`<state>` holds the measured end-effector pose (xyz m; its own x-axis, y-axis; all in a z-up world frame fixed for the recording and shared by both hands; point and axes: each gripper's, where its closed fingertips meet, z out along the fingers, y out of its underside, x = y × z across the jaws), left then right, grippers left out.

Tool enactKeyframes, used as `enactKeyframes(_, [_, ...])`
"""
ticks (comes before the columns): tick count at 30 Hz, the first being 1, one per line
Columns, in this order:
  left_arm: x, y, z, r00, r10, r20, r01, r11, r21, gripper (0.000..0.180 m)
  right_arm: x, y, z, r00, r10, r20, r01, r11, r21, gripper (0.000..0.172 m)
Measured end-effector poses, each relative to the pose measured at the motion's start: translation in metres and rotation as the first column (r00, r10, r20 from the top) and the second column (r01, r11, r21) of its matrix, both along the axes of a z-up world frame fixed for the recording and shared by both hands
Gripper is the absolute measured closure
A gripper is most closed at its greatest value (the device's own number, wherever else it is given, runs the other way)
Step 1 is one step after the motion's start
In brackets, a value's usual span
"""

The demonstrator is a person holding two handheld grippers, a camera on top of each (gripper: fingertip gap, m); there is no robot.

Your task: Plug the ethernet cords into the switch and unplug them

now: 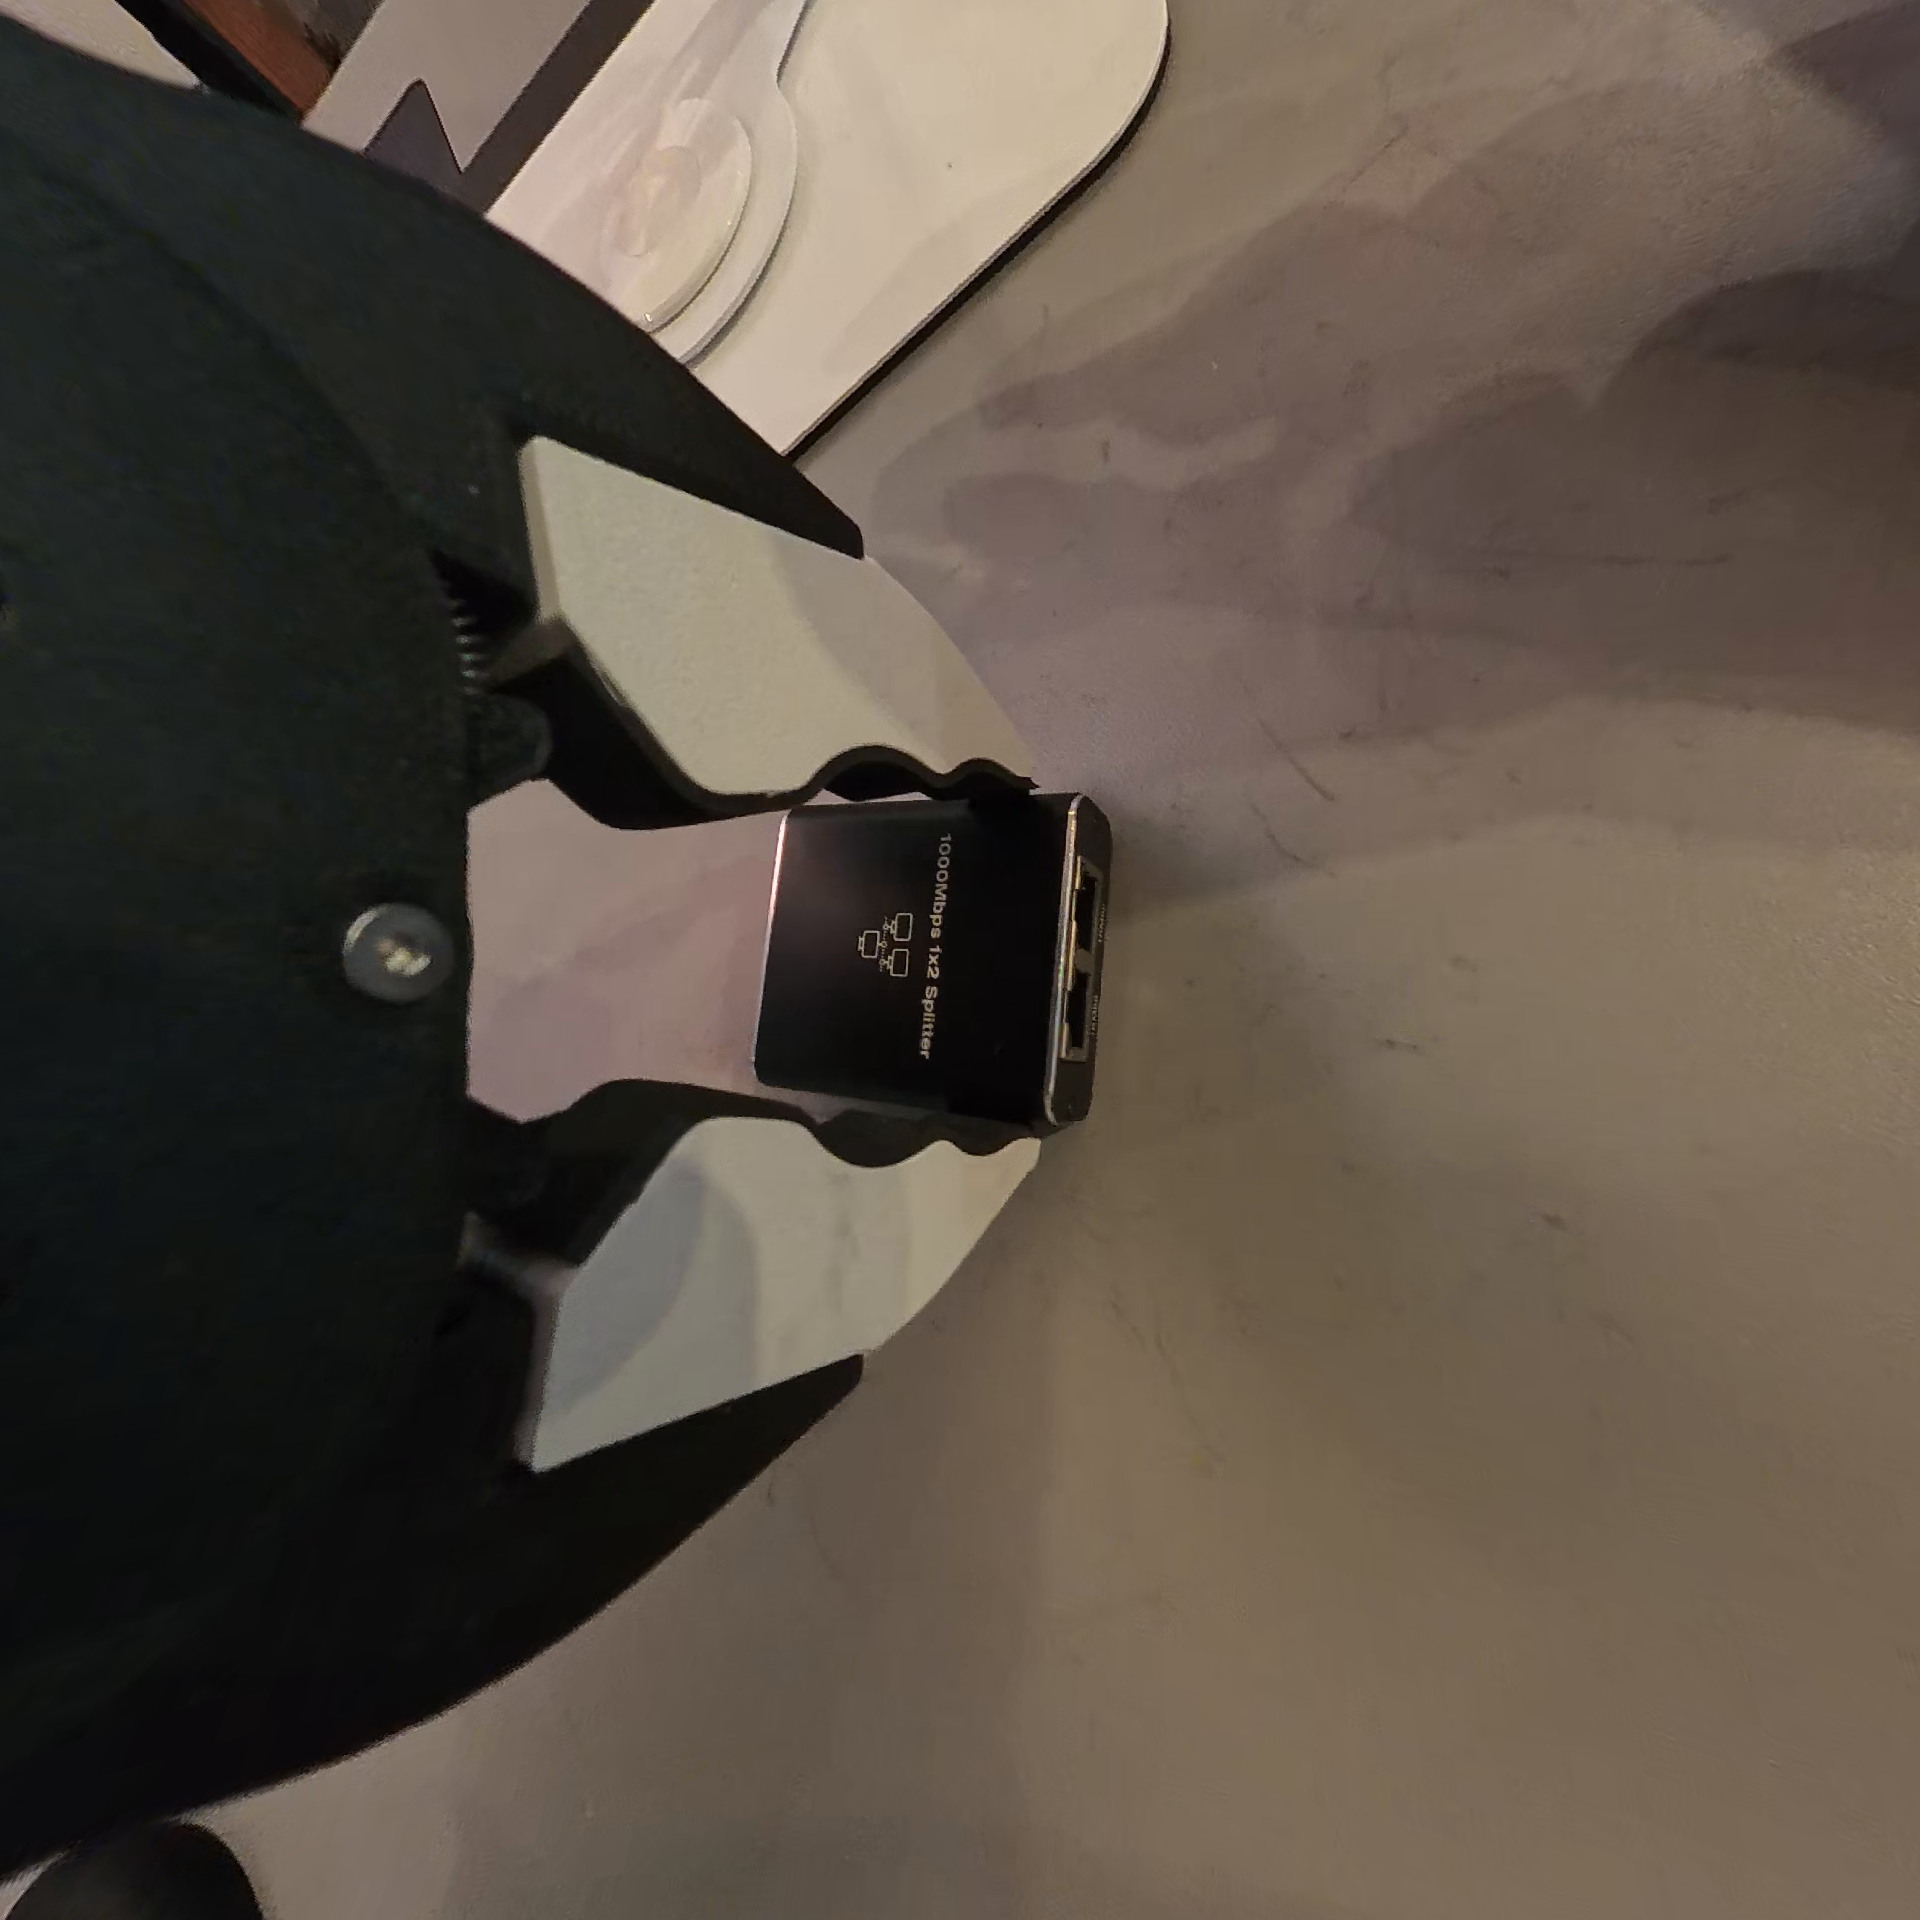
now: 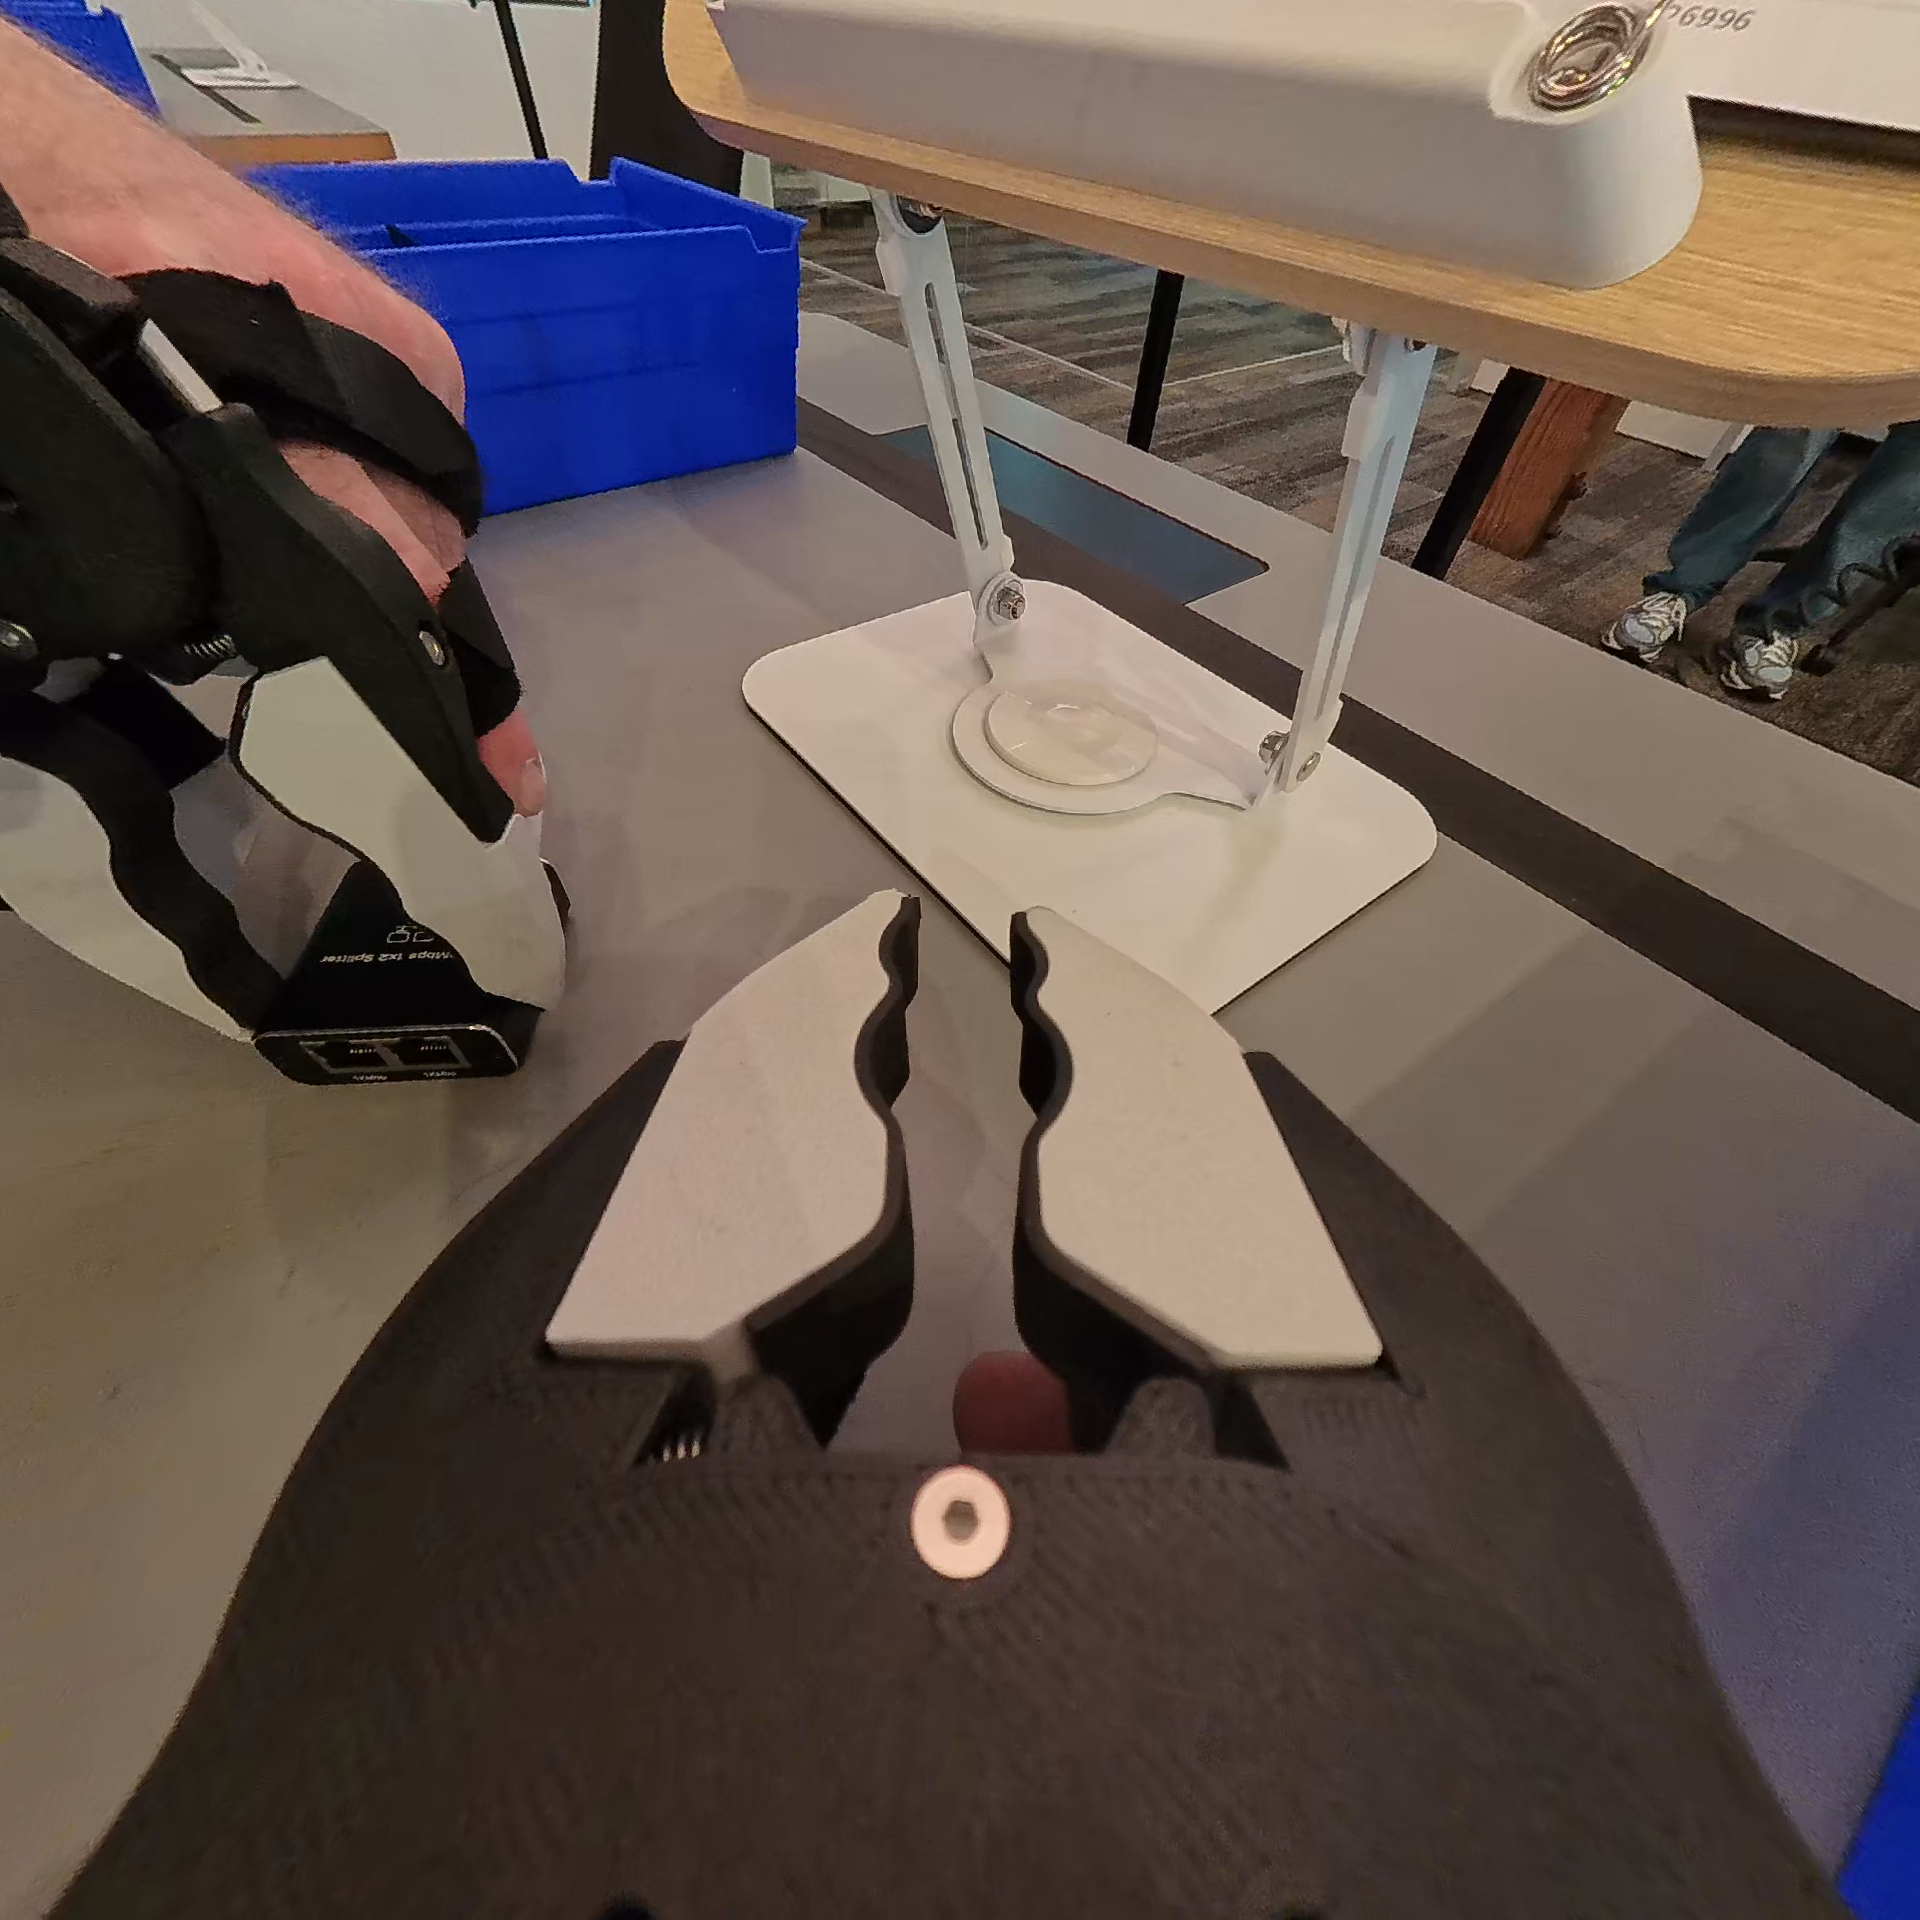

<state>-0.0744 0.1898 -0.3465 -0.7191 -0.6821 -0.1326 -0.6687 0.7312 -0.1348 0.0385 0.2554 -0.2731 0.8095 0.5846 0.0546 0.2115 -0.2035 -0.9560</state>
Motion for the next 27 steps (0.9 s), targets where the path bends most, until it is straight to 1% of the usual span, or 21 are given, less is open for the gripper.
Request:
enactKeyframes(10, [0.002,0.001,0.001,0.999,0.021,0.043,-0.02,1.0,-0.022,0.123,-0.002,-0.002,0.001,1.0,0.017,-0.012,-0.017,1.0,-0.002,0.155])
enactKeyframes(13, [0.008,0.008,0.009,0.991,0.057,0.119,-0.056,0.998,-0.006,0.123,-0.013,-0.007,0.0,0.997,0.071,-0.036,-0.072,0.997,-0.031,0.148])
enactKeyframes(16, [0.016,0.022,0.03,0.966,0.094,0.24,-0.11,0.993,0.051,0.123,-0.035,-0.017,-0.002,0.982,0.167,-0.084,-0.174,0.982,-0.079,0.143])
enactKeyframes(19, [0.021,0.034,0.054,0.93,0.126,0.346,-0.167,0.982,0.093,0.123,-0.055,-0.025,0.002,0.954,0.229,-0.195,-0.256,0.958,-0.128,0.135])
enactKeyframes(22, [0.024,0.043,0.07,0.905,0.12,0.409,-0.202,0.966,0.163,0.123,-0.072,-0.029,0.01,0.907,0.266,-0.327,-0.332,0.929,-0.166,0.126])
enactKeyframes(25, [0.027,0.046,0.078,0.895,0.122,0.429,-0.225,0.954,0.198,0.123,-0.081,-0.03,0.021,0.848,0.272,-0.454,-0.391,0.9,-0.192,0.12])
enactKeyframes(27, [0.03,0.045,0.08,0.897,0.116,0.427,-0.231,0.946,0.228,0.123,-0.085,-0.028,0.026,0.816,0.257,-0.517,-0.414,0.885,-0.213,0.119])
